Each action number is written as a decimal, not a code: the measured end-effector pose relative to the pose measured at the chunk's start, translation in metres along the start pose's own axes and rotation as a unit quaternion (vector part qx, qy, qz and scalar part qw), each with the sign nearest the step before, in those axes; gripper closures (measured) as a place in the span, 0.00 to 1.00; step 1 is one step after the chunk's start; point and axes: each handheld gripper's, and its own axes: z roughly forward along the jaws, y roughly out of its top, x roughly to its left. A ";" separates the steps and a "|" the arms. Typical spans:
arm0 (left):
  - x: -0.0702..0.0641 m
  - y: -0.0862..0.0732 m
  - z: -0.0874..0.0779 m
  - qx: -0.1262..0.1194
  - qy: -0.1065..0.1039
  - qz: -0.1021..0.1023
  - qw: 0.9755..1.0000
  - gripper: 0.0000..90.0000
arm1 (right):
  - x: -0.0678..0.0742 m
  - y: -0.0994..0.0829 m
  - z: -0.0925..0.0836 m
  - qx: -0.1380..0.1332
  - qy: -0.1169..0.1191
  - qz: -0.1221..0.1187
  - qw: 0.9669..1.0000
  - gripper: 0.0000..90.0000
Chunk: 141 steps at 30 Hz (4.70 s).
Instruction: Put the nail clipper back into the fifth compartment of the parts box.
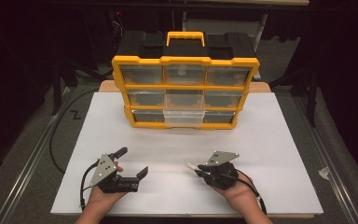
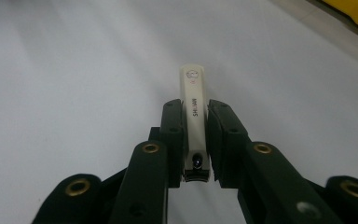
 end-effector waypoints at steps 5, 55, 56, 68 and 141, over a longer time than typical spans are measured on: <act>0.001 0.000 0.001 0.000 0.002 0.000 1.000 0.01 | -0.006 -0.001 -0.004 0.030 -0.003 -0.004 1.000 0.88; -0.001 0.000 -0.001 -0.004 -0.003 0.006 1.000 0.01 | -0.041 0.023 -0.034 0.202 0.051 -0.030 0.978 0.88; -0.001 0.000 -0.001 -0.004 -0.003 0.006 1.000 0.01 | -0.042 0.024 -0.034 0.208 0.053 -0.030 0.976 0.88; -0.001 0.000 -0.002 -0.006 -0.003 0.006 1.000 0.01 | -0.045 0.034 -0.042 0.220 0.069 -0.042 0.972 0.88; -0.002 -0.001 -0.001 -0.003 -0.006 0.009 1.000 0.01 | -0.058 0.133 -0.095 0.234 0.065 -0.097 0.965 0.88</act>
